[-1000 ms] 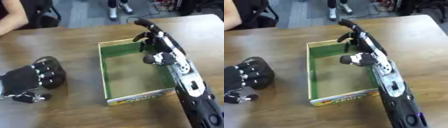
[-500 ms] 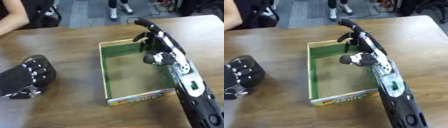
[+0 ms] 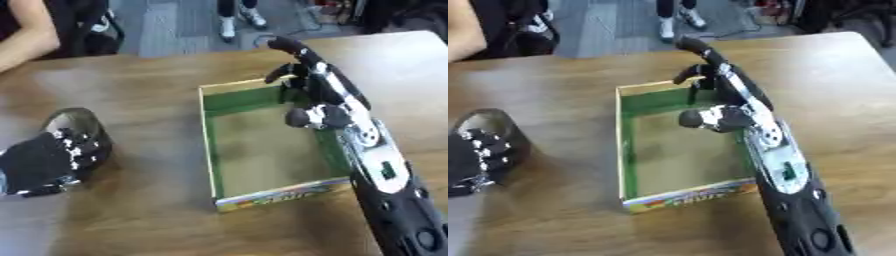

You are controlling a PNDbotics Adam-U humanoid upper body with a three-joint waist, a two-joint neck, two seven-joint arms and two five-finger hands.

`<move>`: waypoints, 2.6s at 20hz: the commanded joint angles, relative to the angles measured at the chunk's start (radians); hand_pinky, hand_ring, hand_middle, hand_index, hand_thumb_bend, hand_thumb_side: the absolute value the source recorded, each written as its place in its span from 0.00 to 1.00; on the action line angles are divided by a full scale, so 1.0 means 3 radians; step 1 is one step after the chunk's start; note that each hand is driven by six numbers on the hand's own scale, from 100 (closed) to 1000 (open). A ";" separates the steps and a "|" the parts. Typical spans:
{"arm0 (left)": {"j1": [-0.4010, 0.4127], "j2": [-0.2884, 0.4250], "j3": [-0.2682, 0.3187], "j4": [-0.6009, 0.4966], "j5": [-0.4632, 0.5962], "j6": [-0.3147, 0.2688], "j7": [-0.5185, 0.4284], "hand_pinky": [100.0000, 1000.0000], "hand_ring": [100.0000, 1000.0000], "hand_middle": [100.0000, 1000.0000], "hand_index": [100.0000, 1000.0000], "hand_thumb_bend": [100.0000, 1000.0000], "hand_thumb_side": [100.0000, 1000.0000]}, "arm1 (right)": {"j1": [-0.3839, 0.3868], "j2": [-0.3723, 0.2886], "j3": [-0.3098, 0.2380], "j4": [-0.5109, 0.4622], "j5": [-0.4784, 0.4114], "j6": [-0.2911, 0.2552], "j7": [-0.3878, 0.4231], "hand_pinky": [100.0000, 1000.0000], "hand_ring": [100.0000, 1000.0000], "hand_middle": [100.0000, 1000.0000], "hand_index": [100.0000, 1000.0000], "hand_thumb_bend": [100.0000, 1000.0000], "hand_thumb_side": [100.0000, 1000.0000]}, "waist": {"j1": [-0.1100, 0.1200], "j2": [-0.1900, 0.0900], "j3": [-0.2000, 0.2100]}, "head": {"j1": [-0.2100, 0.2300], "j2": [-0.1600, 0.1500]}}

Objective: Pick up objects on the table and place them in the box.

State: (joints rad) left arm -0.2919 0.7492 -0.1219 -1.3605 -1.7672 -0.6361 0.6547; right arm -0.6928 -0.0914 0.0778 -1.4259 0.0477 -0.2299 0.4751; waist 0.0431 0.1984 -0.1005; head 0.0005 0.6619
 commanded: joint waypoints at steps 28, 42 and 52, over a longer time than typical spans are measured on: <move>-0.0137 -0.0175 0.0021 -0.1190 0.6364 -0.0898 -0.3931 0.00 0.00 0.00 0.32 0.00 0.41 | -0.0031 -0.0002 -0.0018 -0.0035 0.0001 -0.0007 -0.0013 0.33 0.62 0.93 0.99 1.00 0.49 | -0.0020 -0.0040 0.0004 | -0.0080 -0.0014; -0.0178 -0.0066 0.0429 -0.1260 0.8030 -0.0158 -0.5206 0.00 0.00 0.00 0.33 0.00 0.40 | -0.0019 -0.0020 -0.0026 -0.0041 0.0002 -0.0002 -0.0025 0.33 0.62 0.93 0.99 1.00 0.49 | -0.0012 -0.0043 0.0022 | -0.0090 -0.0015; -0.0215 -0.0081 0.0380 -0.1309 0.8031 -0.0141 -0.5206 0.00 0.00 0.00 0.32 0.00 0.40 | -0.0017 -0.0016 -0.0024 -0.0045 0.0005 -0.0002 -0.0025 0.33 0.62 0.93 0.99 1.00 0.49 | -0.0010 -0.0045 0.0024 | -0.0084 -0.0017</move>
State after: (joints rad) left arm -0.3413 0.6981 -0.0113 -1.7328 0.6350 -0.4392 -0.6640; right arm -0.6880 -0.0881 0.0721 -1.4258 0.0477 -0.2310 0.4691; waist 0.0378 0.2043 -0.0959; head -0.0188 0.6627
